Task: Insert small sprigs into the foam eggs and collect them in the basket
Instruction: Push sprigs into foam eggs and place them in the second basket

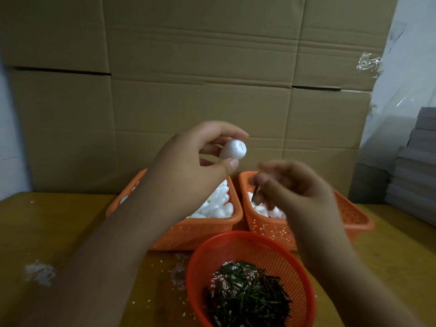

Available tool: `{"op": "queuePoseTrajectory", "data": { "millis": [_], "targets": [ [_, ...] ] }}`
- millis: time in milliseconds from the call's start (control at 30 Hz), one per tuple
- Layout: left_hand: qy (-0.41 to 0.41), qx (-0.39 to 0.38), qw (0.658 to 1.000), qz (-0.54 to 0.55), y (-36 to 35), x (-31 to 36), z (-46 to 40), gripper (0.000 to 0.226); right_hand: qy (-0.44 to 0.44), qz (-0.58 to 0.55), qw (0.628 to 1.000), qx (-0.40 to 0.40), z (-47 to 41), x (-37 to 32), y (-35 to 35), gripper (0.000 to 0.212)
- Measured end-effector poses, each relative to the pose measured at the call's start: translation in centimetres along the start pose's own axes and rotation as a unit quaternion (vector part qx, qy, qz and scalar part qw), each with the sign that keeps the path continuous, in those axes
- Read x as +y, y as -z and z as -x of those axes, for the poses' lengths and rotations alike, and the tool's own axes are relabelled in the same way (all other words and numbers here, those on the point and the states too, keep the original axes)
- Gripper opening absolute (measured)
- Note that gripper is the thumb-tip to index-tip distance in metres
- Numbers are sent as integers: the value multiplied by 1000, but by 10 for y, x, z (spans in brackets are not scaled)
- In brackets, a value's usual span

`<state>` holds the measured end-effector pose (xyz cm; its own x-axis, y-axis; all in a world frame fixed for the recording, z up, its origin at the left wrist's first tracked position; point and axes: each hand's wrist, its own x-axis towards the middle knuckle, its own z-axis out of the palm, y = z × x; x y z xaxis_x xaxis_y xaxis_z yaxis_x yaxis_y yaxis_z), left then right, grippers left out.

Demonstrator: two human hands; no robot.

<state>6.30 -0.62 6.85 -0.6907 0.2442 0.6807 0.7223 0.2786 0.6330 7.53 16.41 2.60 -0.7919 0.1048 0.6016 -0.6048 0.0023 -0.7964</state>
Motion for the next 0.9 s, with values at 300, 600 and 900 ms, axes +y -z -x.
{"op": "queuePoseTrajectory", "data": {
  "millis": [300, 600, 900],
  "targets": [
    [38, -52, 998, -17, -4, -5, 0, 29, 62, -127, 988, 66, 3, -21, 2, 17],
    [32, -61, 998, -15, -4, -4, -1, 21, 49, -99, 991, 70, 5, -16, -3, 15],
    [33, -80, 996, 1, -7, -4, 0, 18, 66, -52, 994, 69, 8, -11, -8, 12]
  ]
}}
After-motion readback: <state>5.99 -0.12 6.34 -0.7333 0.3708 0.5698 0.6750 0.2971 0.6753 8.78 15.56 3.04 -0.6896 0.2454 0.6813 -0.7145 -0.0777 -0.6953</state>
